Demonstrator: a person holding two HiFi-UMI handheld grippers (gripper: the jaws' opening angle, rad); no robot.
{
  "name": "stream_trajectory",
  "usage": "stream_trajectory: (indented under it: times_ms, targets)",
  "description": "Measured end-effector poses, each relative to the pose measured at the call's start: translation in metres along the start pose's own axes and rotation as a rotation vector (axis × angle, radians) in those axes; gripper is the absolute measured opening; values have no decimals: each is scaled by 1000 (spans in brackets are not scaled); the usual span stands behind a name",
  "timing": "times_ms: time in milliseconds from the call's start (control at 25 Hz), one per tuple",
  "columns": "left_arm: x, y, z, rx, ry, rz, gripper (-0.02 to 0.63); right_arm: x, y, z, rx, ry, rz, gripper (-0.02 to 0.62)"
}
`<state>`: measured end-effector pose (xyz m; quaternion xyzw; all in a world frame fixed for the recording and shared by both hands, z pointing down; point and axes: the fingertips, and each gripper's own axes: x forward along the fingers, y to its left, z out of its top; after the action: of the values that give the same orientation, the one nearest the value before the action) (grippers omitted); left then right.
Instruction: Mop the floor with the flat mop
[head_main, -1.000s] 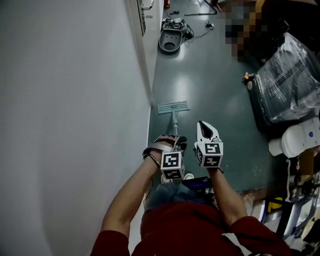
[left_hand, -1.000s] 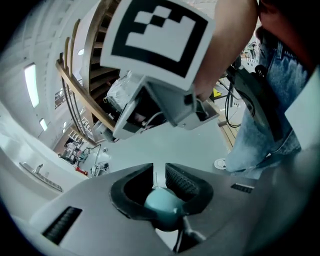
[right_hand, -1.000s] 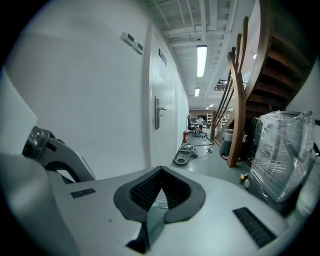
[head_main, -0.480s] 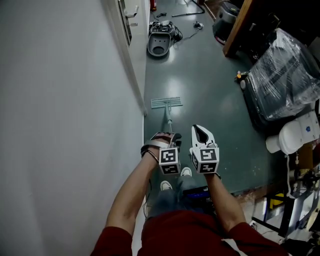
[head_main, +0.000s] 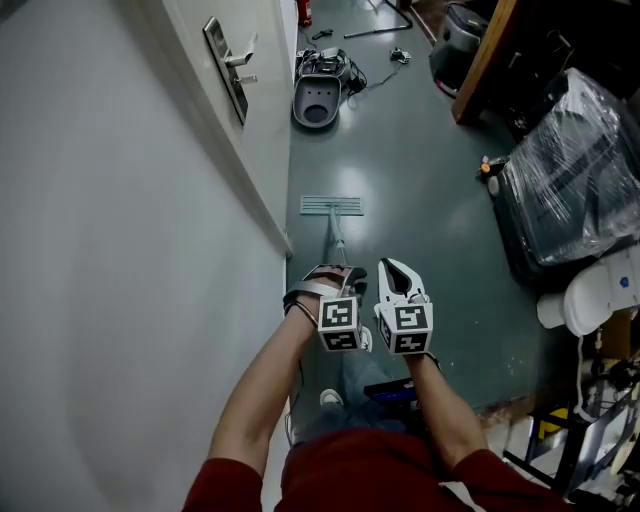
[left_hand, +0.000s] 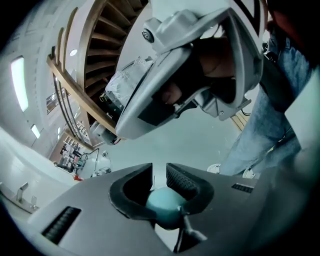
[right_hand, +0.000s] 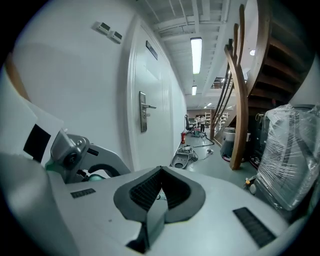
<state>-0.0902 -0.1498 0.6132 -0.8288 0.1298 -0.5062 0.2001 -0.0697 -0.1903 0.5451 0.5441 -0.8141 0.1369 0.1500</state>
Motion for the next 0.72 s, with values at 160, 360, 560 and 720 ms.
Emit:
stream_trajectory:
  times_ms: [160,360,560,720]
  targets:
    - [33,34,-27,27,48,-15,99,47,-29,23,15,-4,13,17]
    - [83,87,-31,14,66,-2,107,96,-82,38,25,8,12,17]
    - [113,159,-32,-23,71,12,104,144,-118,57,32,12,19,17]
    - [125,211,-37,-55,60,30,91,181,-132,76,25,4,22,17]
